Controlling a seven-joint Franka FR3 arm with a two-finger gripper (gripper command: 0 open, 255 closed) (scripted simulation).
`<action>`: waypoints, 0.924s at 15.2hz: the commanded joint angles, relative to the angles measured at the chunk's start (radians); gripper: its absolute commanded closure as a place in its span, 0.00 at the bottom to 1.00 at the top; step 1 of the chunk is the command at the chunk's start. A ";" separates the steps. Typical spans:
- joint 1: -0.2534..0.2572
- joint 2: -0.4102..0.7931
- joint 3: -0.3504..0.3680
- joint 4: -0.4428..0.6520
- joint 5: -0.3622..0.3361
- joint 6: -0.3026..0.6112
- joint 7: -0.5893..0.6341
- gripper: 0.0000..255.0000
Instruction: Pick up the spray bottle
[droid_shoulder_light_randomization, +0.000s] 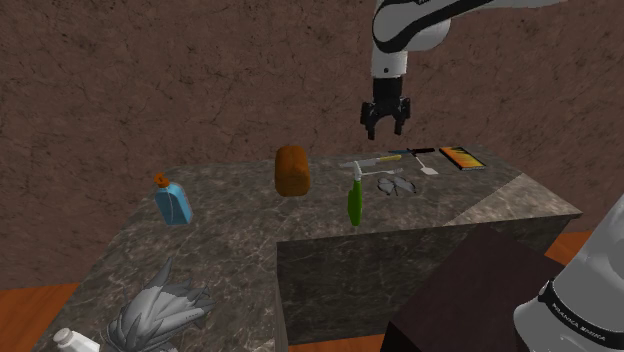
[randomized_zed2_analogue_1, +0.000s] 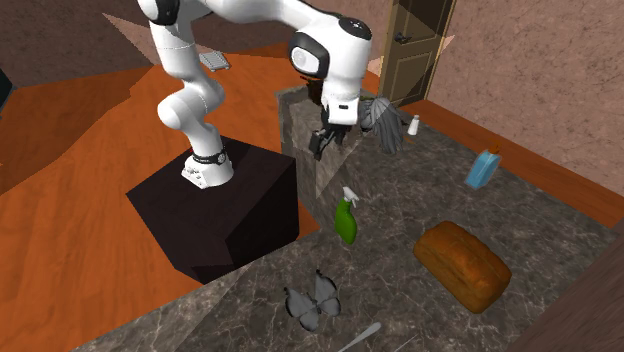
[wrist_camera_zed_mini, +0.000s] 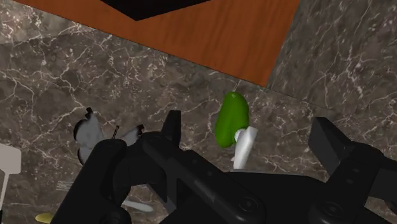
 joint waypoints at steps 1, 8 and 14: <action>-0.002 0.088 -0.002 0.049 0.018 0.003 0.020 0.00; -0.021 0.386 -0.009 0.257 0.085 -0.030 0.079 0.00; -0.046 0.649 -0.008 0.475 0.142 -0.089 0.134 0.00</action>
